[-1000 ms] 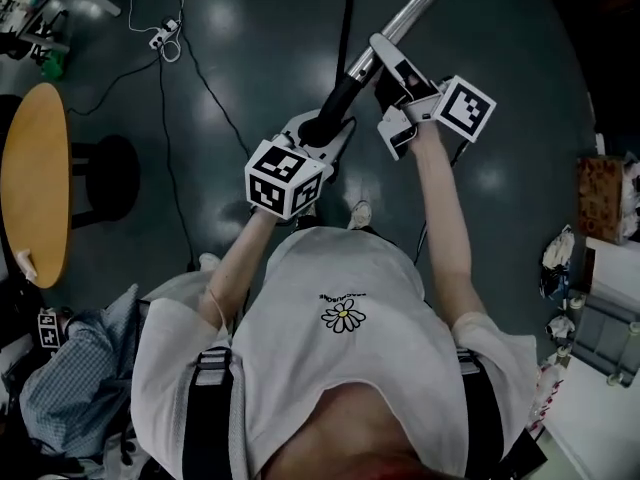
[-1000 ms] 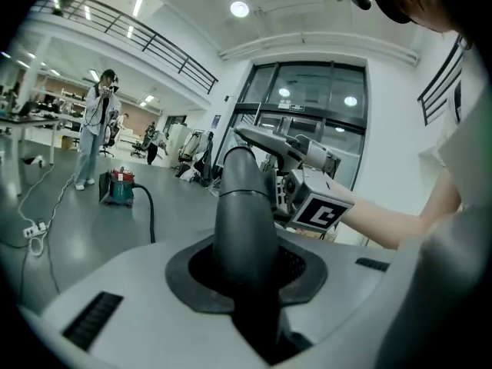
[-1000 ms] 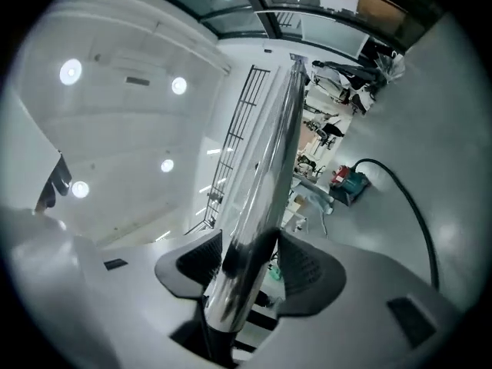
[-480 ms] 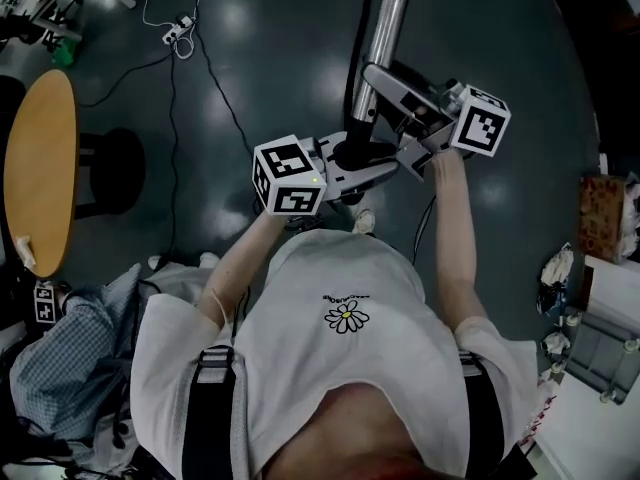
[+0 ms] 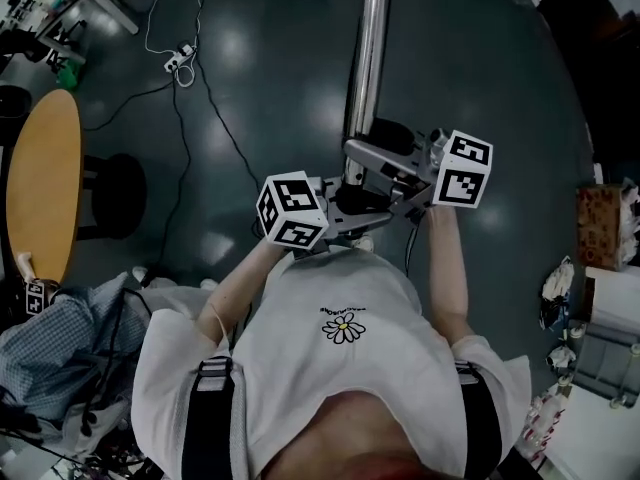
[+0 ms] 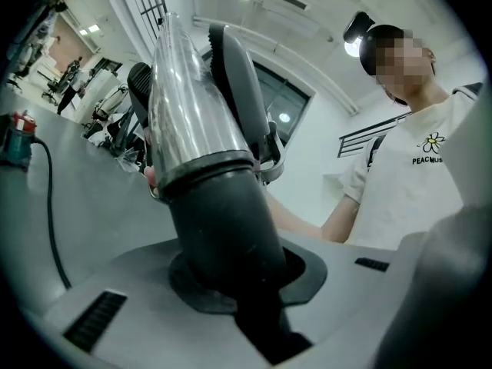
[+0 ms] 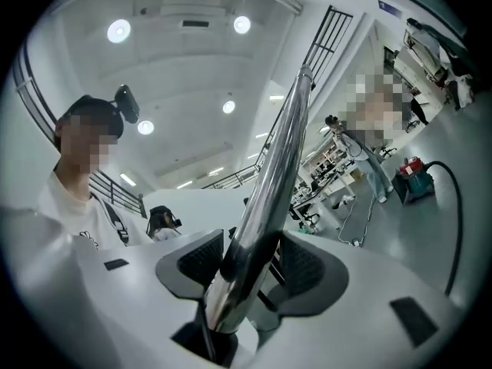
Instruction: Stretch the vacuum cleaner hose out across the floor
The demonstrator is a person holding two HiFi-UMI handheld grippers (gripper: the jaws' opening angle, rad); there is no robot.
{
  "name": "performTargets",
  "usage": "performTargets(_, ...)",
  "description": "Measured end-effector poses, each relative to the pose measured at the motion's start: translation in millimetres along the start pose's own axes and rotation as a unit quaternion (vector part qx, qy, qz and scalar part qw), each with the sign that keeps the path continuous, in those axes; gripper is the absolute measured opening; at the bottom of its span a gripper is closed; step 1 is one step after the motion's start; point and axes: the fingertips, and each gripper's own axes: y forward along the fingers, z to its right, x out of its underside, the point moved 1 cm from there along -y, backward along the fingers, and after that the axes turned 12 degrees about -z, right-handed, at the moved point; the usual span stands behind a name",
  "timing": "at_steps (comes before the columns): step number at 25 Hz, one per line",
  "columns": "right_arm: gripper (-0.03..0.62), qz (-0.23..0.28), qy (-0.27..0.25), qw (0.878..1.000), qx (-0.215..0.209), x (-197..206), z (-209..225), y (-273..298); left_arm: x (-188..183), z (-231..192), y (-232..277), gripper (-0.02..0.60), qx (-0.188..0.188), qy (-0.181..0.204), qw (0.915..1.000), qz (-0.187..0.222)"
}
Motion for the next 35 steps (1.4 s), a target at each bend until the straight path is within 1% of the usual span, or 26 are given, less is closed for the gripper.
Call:
performTargets(3, 0.222, 0.003, 0.004, 1.000, 0.009, 3.4, 2.7, 0.5, 3.9, -0.6, -1.0, 0.075, 0.004, -0.004, 0.9999, -0.010)
performTargets(8, 0.222, -0.001, 0.007, 1.000, 0.018, 0.4, 0.1, 3.3, 1.0, 2.9, -5.8, 0.075, 0.010, -0.011, 0.9998, -0.013)
performTargets(19, 0.223, 0.007, -0.003, 1.000, 0.030, -3.1, 13.5, 0.7, 0.1, -11.5, -4.8, 0.075, 0.008, -0.013, 0.9994, -0.031)
performTargets(28, 0.224, 0.004, -0.003, 0.999, 0.039, 4.1, 18.2, -1.5, 6.1, -14.3, 0.5, 0.075, 0.011, -0.019, 0.9992, -0.033)
performTargets(35, 0.225, -0.007, -0.016, 0.999, 0.044, 5.9, 12.8, 1.9, 7.8, -10.5, -0.3, 0.075, 0.009, -0.020, 0.9993, -0.030)
